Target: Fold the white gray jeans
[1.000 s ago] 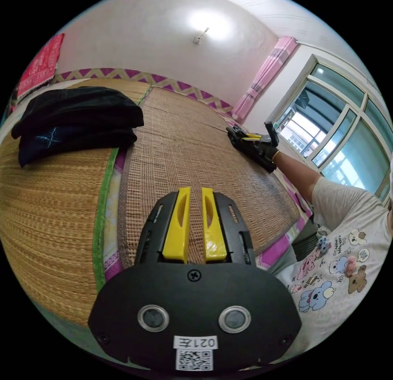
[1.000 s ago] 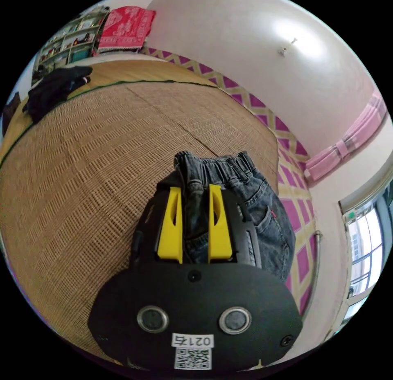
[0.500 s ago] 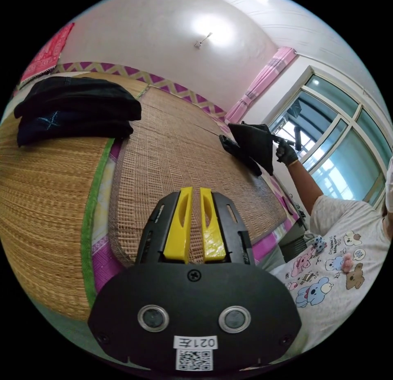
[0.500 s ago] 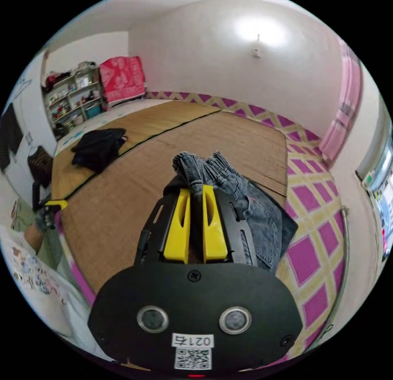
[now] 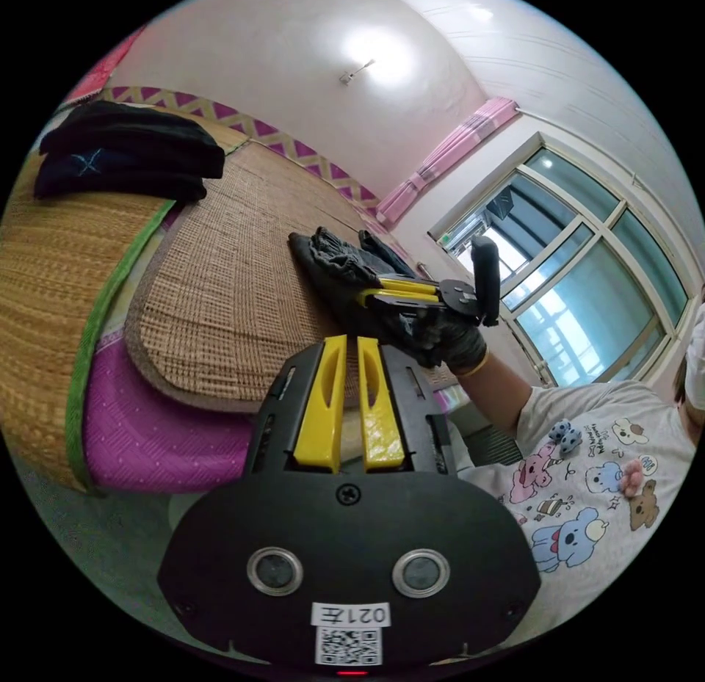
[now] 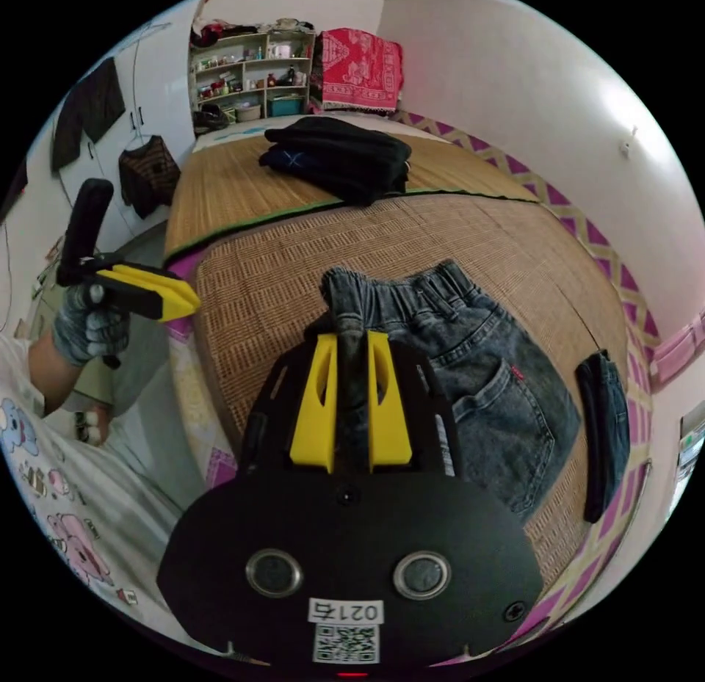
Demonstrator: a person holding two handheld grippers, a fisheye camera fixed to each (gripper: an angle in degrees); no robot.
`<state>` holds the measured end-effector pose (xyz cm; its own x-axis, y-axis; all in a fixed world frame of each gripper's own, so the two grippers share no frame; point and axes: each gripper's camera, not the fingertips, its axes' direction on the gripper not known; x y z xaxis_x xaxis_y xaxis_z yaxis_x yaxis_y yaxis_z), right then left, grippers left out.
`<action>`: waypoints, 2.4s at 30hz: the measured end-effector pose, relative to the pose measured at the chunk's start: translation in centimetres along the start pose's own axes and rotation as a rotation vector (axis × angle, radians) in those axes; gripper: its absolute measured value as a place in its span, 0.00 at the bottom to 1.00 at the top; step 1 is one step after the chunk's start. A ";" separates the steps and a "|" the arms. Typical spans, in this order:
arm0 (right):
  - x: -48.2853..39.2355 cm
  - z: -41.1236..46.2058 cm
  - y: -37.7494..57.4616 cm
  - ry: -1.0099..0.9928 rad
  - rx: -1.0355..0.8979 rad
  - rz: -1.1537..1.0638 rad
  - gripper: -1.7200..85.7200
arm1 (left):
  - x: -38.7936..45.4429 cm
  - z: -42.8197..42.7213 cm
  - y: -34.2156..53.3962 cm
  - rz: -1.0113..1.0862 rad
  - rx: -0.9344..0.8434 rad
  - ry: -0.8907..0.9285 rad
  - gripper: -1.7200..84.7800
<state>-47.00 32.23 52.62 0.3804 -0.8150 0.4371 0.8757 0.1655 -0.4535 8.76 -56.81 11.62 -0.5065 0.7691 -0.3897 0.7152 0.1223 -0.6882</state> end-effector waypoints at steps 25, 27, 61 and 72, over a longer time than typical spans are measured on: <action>30.0 -30.9 33.1 0.074 0.617 0.807 0.07 | 3.2 8.5 4.5 -0.032 0.008 -0.001 0.01; 33.2 -31.9 39.5 0.128 0.584 0.943 0.07 | 3.4 10.1 3.8 -0.034 0.018 -0.003 0.02; 28.4 -25.5 45.0 0.368 0.345 0.683 0.02 | 28.4 38.5 0.3 0.576 -0.232 0.010 0.10; 32.8 -14.1 39.3 0.132 0.185 0.679 0.01 | 34.2 51.3 0.0 0.745 -0.460 -0.270 0.12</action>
<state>-4.35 4.20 38.17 0.8304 -0.5572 0.0019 0.4989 0.7420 -0.4479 -33.26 -62.70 -33.11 0.1087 0.5837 -0.8047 0.9941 -0.0647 0.0873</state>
